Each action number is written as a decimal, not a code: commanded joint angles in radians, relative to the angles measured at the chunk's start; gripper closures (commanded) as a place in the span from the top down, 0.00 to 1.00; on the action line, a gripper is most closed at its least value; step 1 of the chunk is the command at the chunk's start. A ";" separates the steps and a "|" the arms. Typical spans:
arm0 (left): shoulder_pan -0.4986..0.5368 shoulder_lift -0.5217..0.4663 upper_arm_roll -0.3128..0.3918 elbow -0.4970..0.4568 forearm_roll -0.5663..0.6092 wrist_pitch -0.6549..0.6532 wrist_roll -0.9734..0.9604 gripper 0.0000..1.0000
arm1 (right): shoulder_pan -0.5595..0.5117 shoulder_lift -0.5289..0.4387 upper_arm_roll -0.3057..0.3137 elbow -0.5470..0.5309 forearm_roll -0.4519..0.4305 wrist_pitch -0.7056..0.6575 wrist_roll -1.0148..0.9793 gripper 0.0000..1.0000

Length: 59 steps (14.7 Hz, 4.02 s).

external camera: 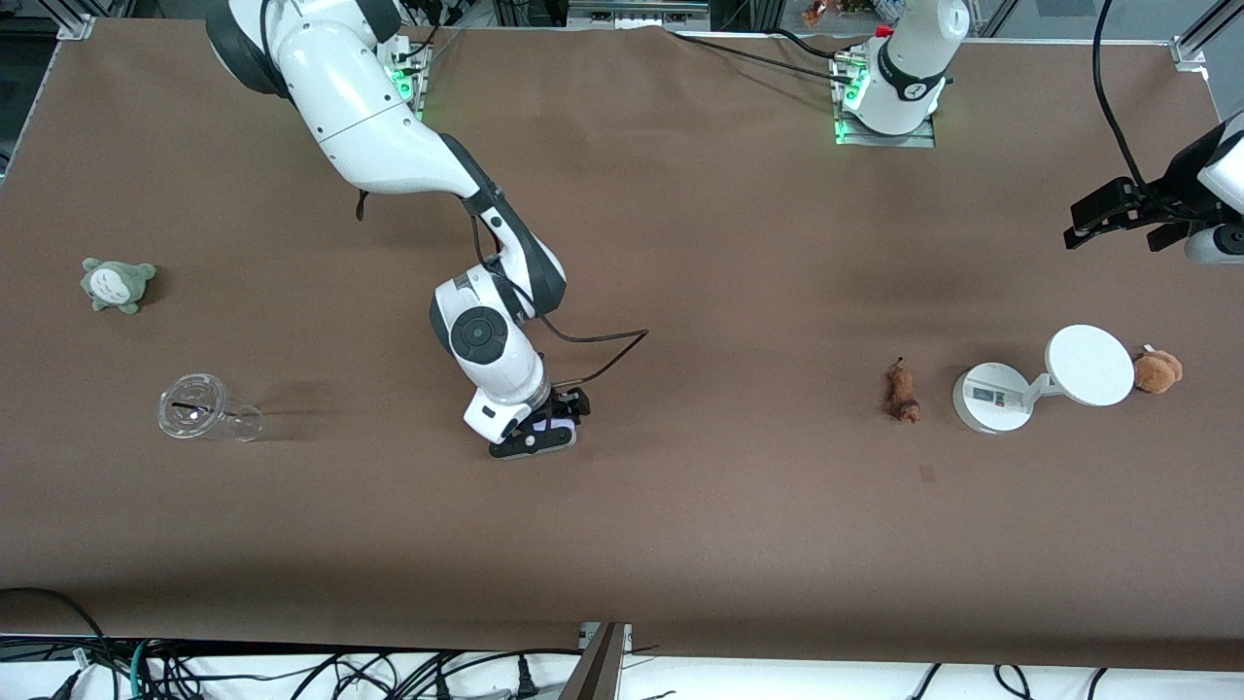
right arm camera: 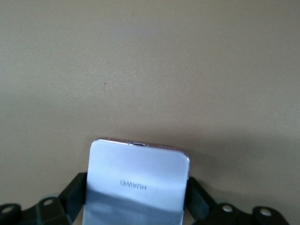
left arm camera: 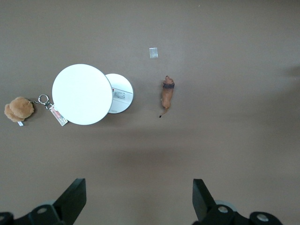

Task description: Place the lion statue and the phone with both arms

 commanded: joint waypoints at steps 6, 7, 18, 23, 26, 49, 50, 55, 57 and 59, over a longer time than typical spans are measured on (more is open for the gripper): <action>0.008 -0.011 -0.017 0.011 0.020 -0.028 0.004 1.00 | -0.180 -0.126 0.001 0.025 0.015 -0.287 -0.341 0.00; 0.008 -0.016 -0.014 0.009 0.020 -0.028 0.004 1.00 | -0.196 -0.141 -0.002 0.024 0.013 -0.315 -0.378 0.00; -0.010 0.031 -0.076 0.083 0.021 -0.021 -0.068 1.00 | -0.383 -0.169 -0.112 -0.010 0.016 -0.400 -0.476 0.00; -0.006 0.039 -0.073 0.083 0.020 -0.021 -0.067 1.00 | -0.433 -0.140 -0.108 -0.013 0.102 -0.384 -0.489 0.00; -0.010 0.044 -0.077 0.085 0.021 -0.018 -0.075 1.00 | -0.419 -0.125 -0.108 -0.013 0.100 -0.361 -0.476 0.00; 0.000 0.108 -0.071 0.161 0.052 -0.022 -0.085 1.00 | -0.416 -0.356 -0.111 -0.036 0.091 -0.602 -0.447 1.00; 0.000 0.107 -0.071 0.161 0.052 -0.025 -0.085 1.00 | -0.416 -0.396 -0.111 -0.036 0.090 -0.664 -0.435 1.00; 0.000 0.107 -0.071 0.160 0.054 -0.034 -0.085 1.00 | -0.416 -0.612 -0.109 -0.042 0.074 -0.959 -0.410 1.00; 0.000 0.107 -0.071 0.160 0.054 -0.034 -0.085 1.00 | -0.414 -0.692 -0.111 -0.047 0.068 -1.036 -0.412 1.00; 0.002 0.107 -0.071 0.160 0.054 -0.034 -0.085 1.00 | -0.413 -0.756 -0.108 -0.059 0.032 -1.093 -0.410 1.00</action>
